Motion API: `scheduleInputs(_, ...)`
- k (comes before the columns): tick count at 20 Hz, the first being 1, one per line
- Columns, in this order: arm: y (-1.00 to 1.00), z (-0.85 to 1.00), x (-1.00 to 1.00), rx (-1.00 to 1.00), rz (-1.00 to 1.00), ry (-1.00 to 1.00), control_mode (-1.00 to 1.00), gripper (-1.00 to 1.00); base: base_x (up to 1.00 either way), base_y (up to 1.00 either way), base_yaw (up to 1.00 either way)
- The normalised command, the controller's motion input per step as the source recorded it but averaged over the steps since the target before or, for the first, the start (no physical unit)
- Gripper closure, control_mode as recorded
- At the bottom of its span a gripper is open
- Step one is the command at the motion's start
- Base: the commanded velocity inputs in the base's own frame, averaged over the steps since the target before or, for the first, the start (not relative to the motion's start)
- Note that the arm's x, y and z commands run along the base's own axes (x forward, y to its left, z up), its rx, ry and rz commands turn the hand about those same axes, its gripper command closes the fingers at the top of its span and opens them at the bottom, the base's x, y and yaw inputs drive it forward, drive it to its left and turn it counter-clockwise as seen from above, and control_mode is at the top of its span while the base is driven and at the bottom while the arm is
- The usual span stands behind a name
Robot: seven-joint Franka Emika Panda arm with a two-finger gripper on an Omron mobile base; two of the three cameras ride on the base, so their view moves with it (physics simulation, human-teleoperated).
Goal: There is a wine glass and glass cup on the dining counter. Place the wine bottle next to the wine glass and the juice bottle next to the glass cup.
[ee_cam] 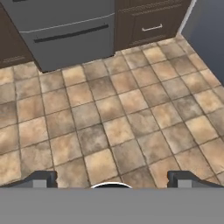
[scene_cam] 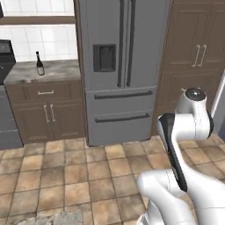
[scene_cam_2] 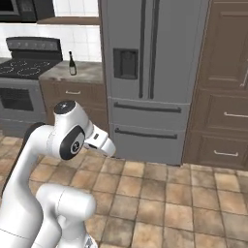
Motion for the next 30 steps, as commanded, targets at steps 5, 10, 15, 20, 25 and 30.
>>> scheduleInputs(5,0.00,0.00,0.00,0.00,0.00,0.00,1.00,-1.00,0.73,0.00,0.37)
scheduleInputs(10,0.00,0.00,0.00,0.00,0.00,0.00,1.00,-1.00,0.70,0.00,0.43)
scheduleInputs(15,0.00,0.00,0.00,0.00,0.00,0.00,1.00,-1.00,0.63,0.00,0.54)
scheduleInputs(20,0.00,0.00,0.00,0.00,0.00,0.00,1.00,-1.00,0.76,0.02,0.40)
scheduleInputs(25,0.00,0.00,0.00,0.00,0.00,0.00,1.00,-1.00,0.78,0.10,0.27)
scheduleInputs(30,0.00,0.00,0.00,0.00,0.00,0.00,1.00,-1.00,0.66,0.29,-0.34)
